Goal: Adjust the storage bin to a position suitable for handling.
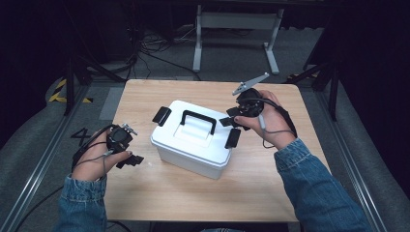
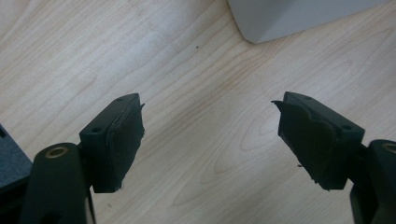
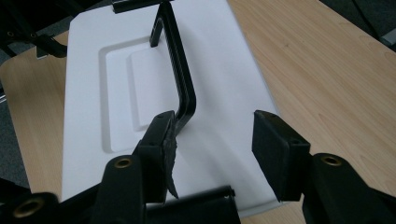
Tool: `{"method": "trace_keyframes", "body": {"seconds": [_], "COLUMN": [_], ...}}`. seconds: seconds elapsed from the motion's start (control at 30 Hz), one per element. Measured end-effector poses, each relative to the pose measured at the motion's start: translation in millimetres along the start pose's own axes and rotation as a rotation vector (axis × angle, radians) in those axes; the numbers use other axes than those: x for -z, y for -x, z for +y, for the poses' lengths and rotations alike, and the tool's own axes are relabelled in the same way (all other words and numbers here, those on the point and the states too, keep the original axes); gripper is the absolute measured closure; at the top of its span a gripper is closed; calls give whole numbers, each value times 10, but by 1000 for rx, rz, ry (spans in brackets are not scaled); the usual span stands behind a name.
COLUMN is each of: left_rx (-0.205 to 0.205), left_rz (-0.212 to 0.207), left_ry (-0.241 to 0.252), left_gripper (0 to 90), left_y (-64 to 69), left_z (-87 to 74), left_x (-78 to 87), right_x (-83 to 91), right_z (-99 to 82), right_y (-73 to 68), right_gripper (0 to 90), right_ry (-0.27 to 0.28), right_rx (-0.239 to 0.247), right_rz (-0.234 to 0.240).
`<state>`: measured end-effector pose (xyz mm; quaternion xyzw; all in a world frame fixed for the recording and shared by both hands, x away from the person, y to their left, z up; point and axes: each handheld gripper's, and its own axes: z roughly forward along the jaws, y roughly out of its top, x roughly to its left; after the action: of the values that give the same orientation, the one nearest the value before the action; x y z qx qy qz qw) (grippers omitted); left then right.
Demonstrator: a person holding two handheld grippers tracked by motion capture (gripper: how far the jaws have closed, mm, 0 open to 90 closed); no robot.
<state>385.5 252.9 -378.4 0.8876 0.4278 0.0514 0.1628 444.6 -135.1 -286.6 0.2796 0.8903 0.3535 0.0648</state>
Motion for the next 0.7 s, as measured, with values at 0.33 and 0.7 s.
{"method": "trace_keyframes", "body": {"seconds": [0.33,0.7], "left_rx": [37,36], "left_rz": [32,18], "left_ry": [1,-20], "left_gripper": [236,235], "left_y": [-39,-24], "left_z": [-4,13], "left_x": [31,7], "right_x": [-255,-487], "right_z": [107,132], "right_y": [-51,-90], "right_gripper": [524,569], "right_ry": [-31,-54], "right_rx": [8,8], "right_rz": [34,54]}}
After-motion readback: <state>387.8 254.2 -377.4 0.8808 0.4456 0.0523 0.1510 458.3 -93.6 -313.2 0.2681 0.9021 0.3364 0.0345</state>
